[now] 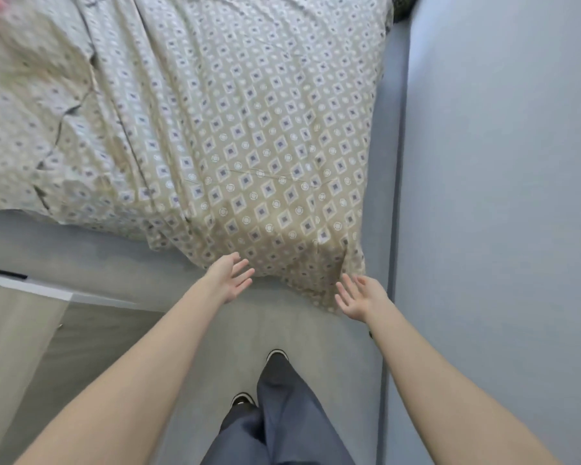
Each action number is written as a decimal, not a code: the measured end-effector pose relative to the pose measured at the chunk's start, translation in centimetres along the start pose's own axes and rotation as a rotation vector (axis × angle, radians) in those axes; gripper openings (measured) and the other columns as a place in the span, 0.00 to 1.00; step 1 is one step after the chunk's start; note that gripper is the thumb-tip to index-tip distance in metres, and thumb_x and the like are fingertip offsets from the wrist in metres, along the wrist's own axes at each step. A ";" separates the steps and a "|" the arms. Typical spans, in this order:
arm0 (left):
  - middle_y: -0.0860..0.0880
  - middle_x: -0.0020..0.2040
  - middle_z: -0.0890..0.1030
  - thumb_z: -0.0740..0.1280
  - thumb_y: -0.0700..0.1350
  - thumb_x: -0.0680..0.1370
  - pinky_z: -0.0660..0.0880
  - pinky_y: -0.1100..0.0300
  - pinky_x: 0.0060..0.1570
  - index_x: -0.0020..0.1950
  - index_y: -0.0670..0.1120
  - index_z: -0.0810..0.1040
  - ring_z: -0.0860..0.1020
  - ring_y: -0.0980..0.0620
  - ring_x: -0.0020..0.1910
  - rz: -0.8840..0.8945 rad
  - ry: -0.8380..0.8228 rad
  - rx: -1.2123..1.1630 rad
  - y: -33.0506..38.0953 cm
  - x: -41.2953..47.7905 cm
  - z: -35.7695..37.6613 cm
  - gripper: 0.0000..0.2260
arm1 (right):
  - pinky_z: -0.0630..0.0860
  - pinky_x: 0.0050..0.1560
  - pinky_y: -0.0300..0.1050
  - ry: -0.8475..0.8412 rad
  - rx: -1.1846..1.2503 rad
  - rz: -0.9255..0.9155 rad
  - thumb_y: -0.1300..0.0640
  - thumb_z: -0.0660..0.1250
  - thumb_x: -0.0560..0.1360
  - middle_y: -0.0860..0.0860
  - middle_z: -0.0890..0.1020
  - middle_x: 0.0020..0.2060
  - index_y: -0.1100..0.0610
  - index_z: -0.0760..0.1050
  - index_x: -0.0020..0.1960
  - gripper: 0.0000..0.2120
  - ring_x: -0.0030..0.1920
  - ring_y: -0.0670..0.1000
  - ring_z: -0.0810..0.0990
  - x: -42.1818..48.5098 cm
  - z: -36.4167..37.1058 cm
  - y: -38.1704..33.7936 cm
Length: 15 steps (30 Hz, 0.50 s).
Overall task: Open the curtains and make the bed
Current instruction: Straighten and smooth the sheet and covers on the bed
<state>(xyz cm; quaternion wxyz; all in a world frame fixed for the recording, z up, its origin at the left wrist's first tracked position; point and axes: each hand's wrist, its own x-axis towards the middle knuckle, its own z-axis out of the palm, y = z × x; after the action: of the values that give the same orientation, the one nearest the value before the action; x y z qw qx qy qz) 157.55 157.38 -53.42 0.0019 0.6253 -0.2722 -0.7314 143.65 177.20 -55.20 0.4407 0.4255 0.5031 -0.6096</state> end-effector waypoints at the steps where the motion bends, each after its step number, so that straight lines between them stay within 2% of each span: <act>1: 0.48 0.70 0.71 0.53 0.41 0.83 0.68 0.53 0.66 0.73 0.46 0.64 0.72 0.45 0.68 0.027 -0.016 -0.004 1.4 -1.0 0.3 0.18 | 0.63 0.70 0.48 -0.031 -0.063 -0.025 0.57 0.51 0.83 0.49 0.74 0.68 0.54 0.68 0.69 0.16 0.69 0.52 0.70 -1.1 1.2 -0.8; 3: 0.48 0.71 0.70 0.53 0.40 0.83 0.67 0.52 0.67 0.74 0.47 0.63 0.71 0.45 0.68 0.096 -0.050 -0.011 4.0 -2.8 0.7 0.19 | 0.64 0.69 0.48 -0.091 -0.181 -0.075 0.57 0.52 0.83 0.49 0.74 0.67 0.54 0.66 0.71 0.18 0.69 0.52 0.71 -3.3 3.9 -2.2; 7: 0.46 0.71 0.70 0.53 0.40 0.83 0.68 0.51 0.67 0.75 0.46 0.62 0.72 0.44 0.67 0.201 -0.092 -0.024 8.5 -5.4 0.1 0.19 | 0.66 0.67 0.48 -0.190 -0.339 -0.132 0.57 0.53 0.83 0.49 0.75 0.66 0.55 0.68 0.70 0.17 0.66 0.52 0.73 -6.0 9.0 -3.9; 10: 0.46 0.70 0.71 0.53 0.40 0.83 0.73 0.53 0.59 0.74 0.46 0.64 0.74 0.45 0.62 0.263 -0.098 -0.016 11.6 -7.0 -1.2 0.18 | 0.67 0.62 0.47 -0.266 -0.386 -0.150 0.57 0.52 0.83 0.49 0.78 0.61 0.55 0.66 0.72 0.18 0.59 0.52 0.77 -7.6 13.5 -4.3; 12: 0.46 0.70 0.71 0.54 0.40 0.83 0.73 0.53 0.55 0.73 0.46 0.64 0.75 0.45 0.59 0.294 -0.093 -0.018 13.5 -7.6 -2.5 0.18 | 0.67 0.64 0.47 -0.310 -0.415 -0.150 0.57 0.52 0.83 0.49 0.79 0.56 0.55 0.67 0.71 0.17 0.60 0.51 0.76 -8.8 16.6 -4.2; 13: 0.45 0.70 0.71 0.54 0.40 0.83 0.73 0.53 0.57 0.74 0.46 0.64 0.74 0.44 0.60 0.307 -0.086 -0.024 14.6 -7.6 -3.3 0.19 | 0.67 0.65 0.48 -0.333 -0.434 -0.152 0.57 0.52 0.83 0.48 0.79 0.55 0.55 0.67 0.70 0.17 0.62 0.52 0.75 -9.3 18.1 -4.2; 15: 0.45 0.70 0.70 0.54 0.40 0.83 0.71 0.53 0.60 0.74 0.45 0.63 0.73 0.43 0.64 0.329 -0.057 -0.046 17.2 -7.4 -5.5 0.19 | 0.69 0.64 0.48 -0.370 -0.491 -0.163 0.57 0.53 0.83 0.48 0.80 0.52 0.55 0.68 0.70 0.17 0.60 0.52 0.76 -10.2 21.7 -3.8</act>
<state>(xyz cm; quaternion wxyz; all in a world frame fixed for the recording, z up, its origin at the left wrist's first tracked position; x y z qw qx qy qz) 158.38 143.11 -40.14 0.1280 0.5510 -0.3541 -0.7447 140.92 157.26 -41.59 0.5641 0.1465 0.5788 -0.5703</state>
